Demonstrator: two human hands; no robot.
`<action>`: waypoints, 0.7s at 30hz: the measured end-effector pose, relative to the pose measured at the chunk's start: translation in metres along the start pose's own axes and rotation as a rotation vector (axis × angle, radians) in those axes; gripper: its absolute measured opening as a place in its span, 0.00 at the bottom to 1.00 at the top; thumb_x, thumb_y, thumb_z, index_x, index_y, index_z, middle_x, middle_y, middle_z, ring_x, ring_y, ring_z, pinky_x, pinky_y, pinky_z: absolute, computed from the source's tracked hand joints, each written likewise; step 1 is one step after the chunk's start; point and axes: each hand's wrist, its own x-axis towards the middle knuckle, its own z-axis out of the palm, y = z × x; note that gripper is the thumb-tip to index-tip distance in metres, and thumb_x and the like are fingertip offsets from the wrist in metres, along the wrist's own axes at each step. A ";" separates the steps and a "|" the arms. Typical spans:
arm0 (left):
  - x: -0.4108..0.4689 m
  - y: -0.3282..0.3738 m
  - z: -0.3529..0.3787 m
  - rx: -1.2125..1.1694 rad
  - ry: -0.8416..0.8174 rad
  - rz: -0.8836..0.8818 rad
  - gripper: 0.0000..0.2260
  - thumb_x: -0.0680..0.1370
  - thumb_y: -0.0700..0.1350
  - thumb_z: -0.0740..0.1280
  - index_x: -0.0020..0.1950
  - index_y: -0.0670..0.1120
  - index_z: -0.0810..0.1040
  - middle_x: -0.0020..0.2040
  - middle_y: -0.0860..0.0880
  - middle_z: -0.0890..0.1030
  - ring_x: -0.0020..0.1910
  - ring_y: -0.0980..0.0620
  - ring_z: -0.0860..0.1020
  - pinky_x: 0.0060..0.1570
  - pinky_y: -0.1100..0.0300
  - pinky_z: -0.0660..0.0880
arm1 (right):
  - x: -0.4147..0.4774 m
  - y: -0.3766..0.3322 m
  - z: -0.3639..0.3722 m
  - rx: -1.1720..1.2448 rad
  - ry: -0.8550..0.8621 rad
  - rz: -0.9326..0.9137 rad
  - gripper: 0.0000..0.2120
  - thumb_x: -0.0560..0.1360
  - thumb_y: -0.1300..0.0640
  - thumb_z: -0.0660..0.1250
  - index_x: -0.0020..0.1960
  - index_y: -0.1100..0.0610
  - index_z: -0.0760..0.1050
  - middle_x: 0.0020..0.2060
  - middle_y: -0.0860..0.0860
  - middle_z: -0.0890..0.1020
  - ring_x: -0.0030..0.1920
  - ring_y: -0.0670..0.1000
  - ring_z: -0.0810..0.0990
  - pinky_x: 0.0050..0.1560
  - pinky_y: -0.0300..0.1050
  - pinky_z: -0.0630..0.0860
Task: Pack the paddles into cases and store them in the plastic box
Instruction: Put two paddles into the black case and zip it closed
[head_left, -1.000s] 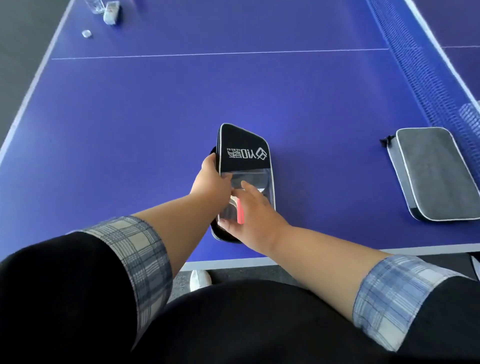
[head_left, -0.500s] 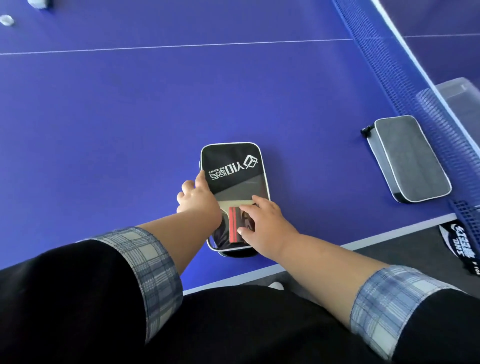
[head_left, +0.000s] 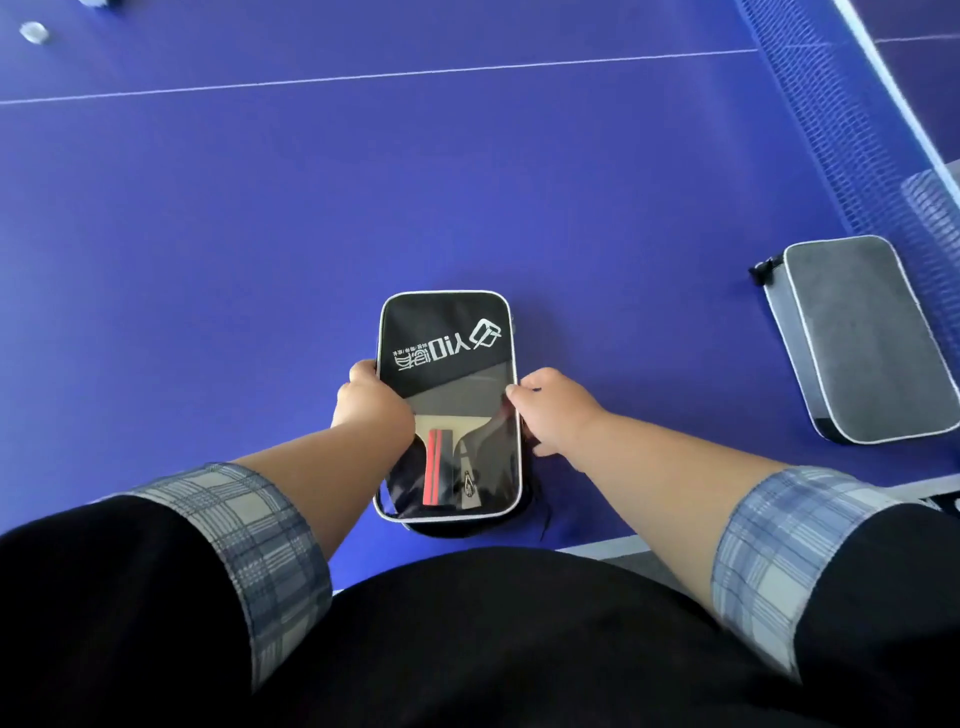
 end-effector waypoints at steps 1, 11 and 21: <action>-0.002 0.002 0.004 0.068 0.079 0.023 0.30 0.76 0.38 0.60 0.76 0.54 0.59 0.67 0.45 0.71 0.61 0.41 0.73 0.57 0.47 0.71 | 0.007 -0.002 -0.006 -0.029 -0.034 -0.013 0.16 0.77 0.47 0.59 0.52 0.58 0.77 0.42 0.55 0.84 0.43 0.58 0.85 0.43 0.53 0.84; 0.010 0.052 0.057 0.550 0.124 0.585 0.28 0.82 0.59 0.53 0.80 0.59 0.48 0.82 0.49 0.47 0.80 0.47 0.42 0.76 0.46 0.38 | 0.077 -0.022 -0.053 -0.331 -0.014 -0.425 0.27 0.81 0.57 0.59 0.78 0.46 0.59 0.71 0.47 0.71 0.66 0.51 0.73 0.64 0.48 0.71; 0.026 0.037 0.075 0.587 0.182 0.659 0.30 0.79 0.63 0.43 0.80 0.57 0.47 0.82 0.48 0.48 0.80 0.46 0.42 0.75 0.45 0.36 | 0.102 -0.045 -0.057 -0.463 -0.111 -0.370 0.10 0.78 0.52 0.61 0.54 0.54 0.77 0.45 0.52 0.84 0.46 0.55 0.83 0.49 0.55 0.81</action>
